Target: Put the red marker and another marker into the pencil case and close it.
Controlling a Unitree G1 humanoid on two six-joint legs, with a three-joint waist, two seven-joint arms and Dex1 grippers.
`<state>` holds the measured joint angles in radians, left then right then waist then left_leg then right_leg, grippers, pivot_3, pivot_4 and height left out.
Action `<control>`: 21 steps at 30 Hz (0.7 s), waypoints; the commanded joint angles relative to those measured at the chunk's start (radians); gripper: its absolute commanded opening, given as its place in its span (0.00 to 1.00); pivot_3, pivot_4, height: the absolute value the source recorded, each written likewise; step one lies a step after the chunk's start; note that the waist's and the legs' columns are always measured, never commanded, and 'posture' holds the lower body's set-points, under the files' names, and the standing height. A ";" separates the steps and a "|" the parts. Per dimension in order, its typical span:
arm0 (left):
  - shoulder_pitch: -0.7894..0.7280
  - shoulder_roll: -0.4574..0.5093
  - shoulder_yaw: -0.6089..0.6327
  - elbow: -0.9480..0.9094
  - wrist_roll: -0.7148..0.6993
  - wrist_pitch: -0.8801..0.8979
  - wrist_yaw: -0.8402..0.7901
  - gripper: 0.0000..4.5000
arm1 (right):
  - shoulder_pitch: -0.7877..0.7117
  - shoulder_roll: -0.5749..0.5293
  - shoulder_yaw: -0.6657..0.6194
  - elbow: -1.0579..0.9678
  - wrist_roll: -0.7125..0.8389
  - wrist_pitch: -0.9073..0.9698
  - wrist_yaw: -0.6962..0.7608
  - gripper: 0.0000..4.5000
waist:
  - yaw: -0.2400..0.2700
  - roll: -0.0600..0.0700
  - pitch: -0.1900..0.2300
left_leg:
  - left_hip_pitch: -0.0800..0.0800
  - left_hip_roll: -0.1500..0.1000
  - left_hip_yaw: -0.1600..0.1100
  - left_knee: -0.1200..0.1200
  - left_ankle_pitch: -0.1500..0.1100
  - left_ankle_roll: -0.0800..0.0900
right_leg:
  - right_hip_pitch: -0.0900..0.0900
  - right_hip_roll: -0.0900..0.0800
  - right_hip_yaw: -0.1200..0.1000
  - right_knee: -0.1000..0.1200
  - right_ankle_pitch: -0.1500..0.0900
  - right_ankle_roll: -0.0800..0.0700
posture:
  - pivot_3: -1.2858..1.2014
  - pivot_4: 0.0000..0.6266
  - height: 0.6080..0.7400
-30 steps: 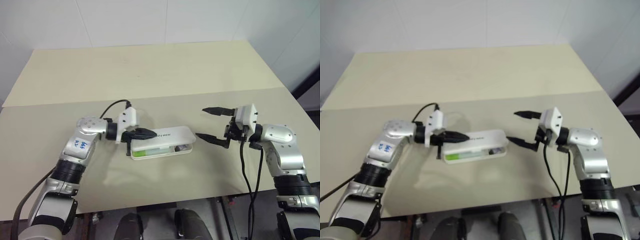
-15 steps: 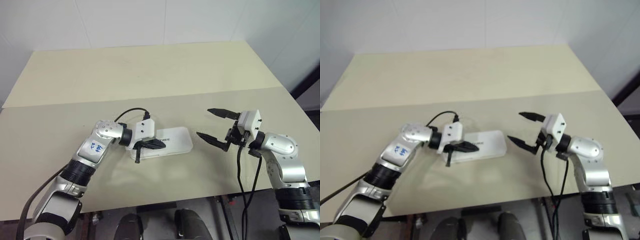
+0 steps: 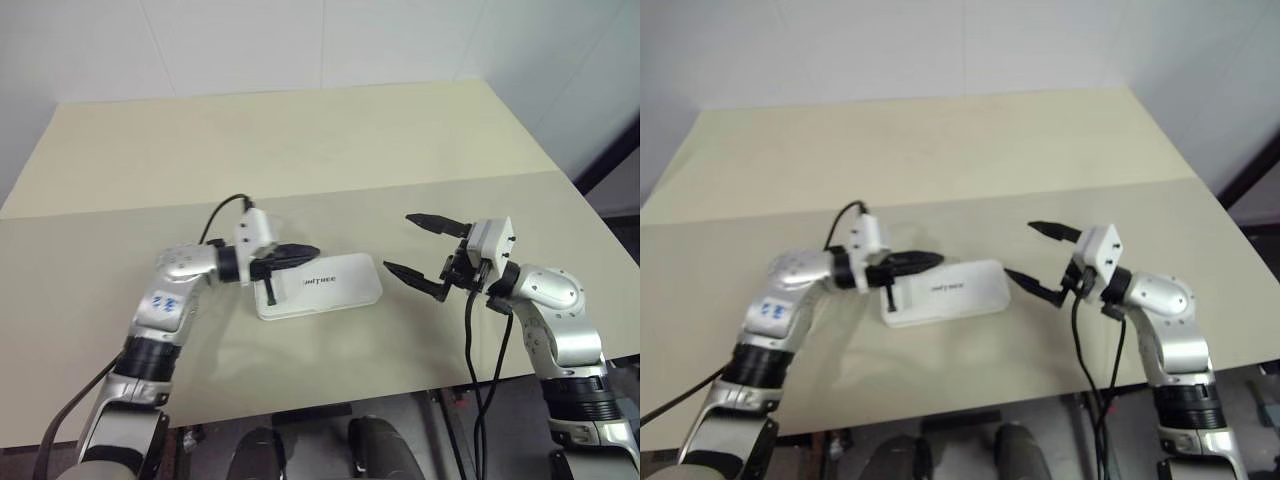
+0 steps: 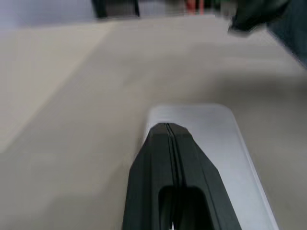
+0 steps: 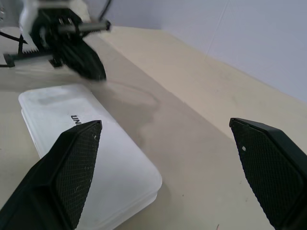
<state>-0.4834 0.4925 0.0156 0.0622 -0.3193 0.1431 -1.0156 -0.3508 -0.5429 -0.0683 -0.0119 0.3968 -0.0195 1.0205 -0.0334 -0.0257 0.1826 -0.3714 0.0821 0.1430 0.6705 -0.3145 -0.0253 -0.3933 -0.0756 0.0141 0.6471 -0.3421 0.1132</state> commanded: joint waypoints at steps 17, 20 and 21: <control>0.340 0.134 0.281 -0.254 -0.214 0.030 0.018 0.99 | 0.065 -0.052 -0.084 -0.075 0.040 0.021 -0.027 1.00 | 0.007 0.000 0.000 | 0.000 -0.001 0.000 -0.004 0.000 0.001 | 0.000 -0.002 -0.001 -0.003 0.000 0.000 | 0.52 0.24 1.00; 0.339 0.127 0.287 -0.270 -0.231 0.032 0.036 0.99 | 0.120 -0.066 -0.104 -0.101 0.037 0.023 -0.034 1.00 | 0.005 0.000 0.000 | 0.000 -0.001 0.000 -0.004 -0.001 0.001 | 0.000 -0.002 0.000 -0.004 0.000 0.000 | 0.52 0.24 1.00; 0.336 0.124 0.283 -0.277 -0.232 0.035 0.046 0.99 | 0.127 -0.071 -0.109 -0.100 0.039 0.022 -0.032 1.00 | 0.005 0.000 0.000 | 0.000 -0.001 0.000 -0.004 -0.001 0.001 | 0.000 -0.002 0.000 -0.004 0.000 0.000 | 0.52 0.24 1.00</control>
<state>-0.1449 0.6174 0.2745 -0.1618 -0.5194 0.1758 -0.9860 -0.2251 -0.5910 -0.1355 -0.0715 0.4176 0.0034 0.9970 -0.0281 -0.0259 0.1826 -0.3715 0.0811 0.1433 0.6661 -0.3151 -0.0247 -0.3930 -0.0774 0.0139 0.6429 -0.3421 0.1131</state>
